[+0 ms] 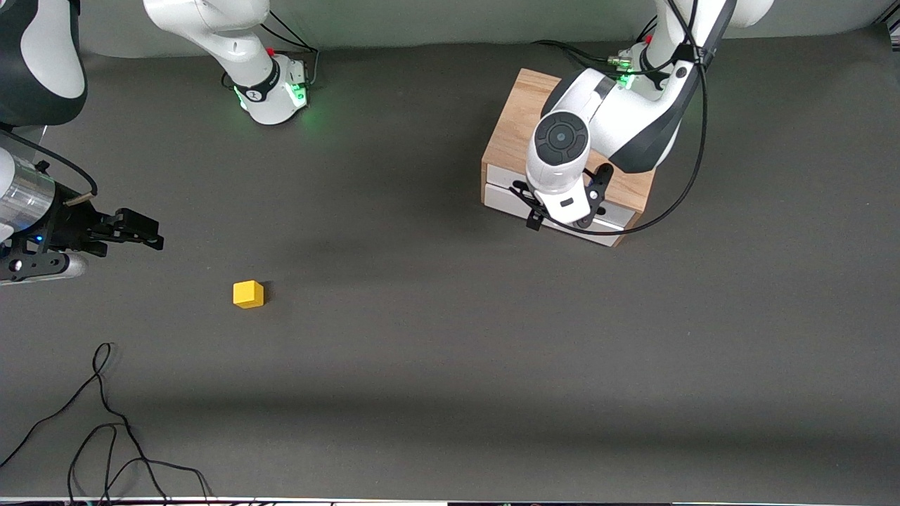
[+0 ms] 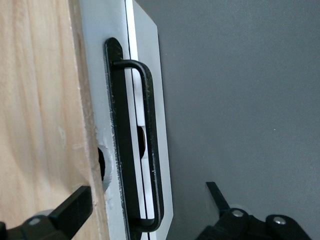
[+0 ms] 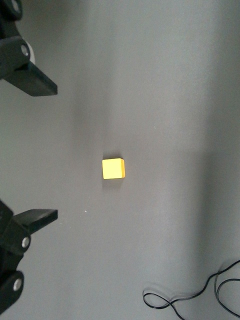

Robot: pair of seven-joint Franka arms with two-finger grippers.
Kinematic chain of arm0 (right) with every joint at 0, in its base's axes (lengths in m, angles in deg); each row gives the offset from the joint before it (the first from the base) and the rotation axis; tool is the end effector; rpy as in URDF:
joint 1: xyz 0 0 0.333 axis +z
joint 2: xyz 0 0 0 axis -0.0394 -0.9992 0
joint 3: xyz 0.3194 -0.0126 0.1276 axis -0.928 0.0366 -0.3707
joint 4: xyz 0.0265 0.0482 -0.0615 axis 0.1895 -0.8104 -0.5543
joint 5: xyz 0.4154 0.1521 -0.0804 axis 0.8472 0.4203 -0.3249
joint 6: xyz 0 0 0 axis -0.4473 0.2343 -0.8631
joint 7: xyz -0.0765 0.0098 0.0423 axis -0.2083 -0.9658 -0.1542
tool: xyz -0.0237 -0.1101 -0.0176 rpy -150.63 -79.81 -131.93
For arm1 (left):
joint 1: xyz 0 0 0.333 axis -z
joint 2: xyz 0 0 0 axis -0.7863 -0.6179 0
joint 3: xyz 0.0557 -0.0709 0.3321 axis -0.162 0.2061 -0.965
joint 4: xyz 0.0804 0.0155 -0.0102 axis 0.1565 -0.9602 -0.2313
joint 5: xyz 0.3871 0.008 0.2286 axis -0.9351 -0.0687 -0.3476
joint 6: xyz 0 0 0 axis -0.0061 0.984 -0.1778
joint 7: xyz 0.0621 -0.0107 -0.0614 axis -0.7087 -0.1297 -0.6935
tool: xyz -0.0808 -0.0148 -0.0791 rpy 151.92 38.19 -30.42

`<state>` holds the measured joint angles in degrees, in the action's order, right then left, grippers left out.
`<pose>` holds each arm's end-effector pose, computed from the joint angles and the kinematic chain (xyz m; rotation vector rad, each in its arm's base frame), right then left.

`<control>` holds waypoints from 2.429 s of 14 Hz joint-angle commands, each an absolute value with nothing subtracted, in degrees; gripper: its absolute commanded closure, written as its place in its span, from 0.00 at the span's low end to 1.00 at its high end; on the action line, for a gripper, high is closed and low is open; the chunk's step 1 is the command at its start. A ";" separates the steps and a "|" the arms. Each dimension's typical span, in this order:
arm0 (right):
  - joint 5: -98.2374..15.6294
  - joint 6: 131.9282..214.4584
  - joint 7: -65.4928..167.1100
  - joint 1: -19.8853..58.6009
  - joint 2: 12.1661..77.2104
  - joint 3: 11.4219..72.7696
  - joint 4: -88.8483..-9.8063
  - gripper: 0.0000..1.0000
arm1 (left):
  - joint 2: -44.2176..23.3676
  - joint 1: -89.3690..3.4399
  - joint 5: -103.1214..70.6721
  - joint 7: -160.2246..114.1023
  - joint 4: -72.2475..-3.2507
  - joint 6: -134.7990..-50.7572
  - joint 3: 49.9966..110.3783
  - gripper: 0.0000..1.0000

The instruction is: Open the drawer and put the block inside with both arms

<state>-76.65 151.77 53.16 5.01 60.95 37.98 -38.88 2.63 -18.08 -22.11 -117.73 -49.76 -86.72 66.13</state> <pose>0.6577 0.0201 0.5865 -3.1143 -0.1079 0.0448 0.4928 -0.3879 0.3407 -2.4851 -1.5716 0.2084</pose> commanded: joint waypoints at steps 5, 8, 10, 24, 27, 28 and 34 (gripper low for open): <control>-75.95 151.70 53.73 5.51 62.53 38.67 -39.78 0.00 | 2.46 -18.18 -22.40 -117.68 -49.75 -89.26 65.90 0.00; -75.86 151.79 53.64 5.51 62.53 38.67 -39.78 0.00 | 1.49 -18.35 -22.58 -116.98 -48.78 -89.26 65.64 0.00; -75.86 151.79 53.56 5.51 62.44 38.67 -39.78 0.00 | 0.88 -18.61 -22.58 -116.72 -48.69 -89.35 65.55 0.00; -75.86 152.32 53.56 5.51 62.09 38.58 -39.78 0.00 | -5.01 -19.94 -22.84 -115.40 -46.14 -89.08 65.55 0.00; -75.86 152.32 53.47 5.60 62.26 38.58 -39.78 0.00 | -5.63 -19.93 -22.84 -115.40 -45.35 -88.82 65.55 0.00; -75.86 152.41 53.47 5.51 62.26 38.58 -39.78 0.00 | -5.81 -19.93 -22.84 -115.40 -45.00 -88.82 65.55 0.00; -75.95 152.67 53.47 5.60 62.26 38.58 -39.78 0.00 | -6.34 -20.46 -23.11 -115.31 -44.12 -88.73 65.55 0.00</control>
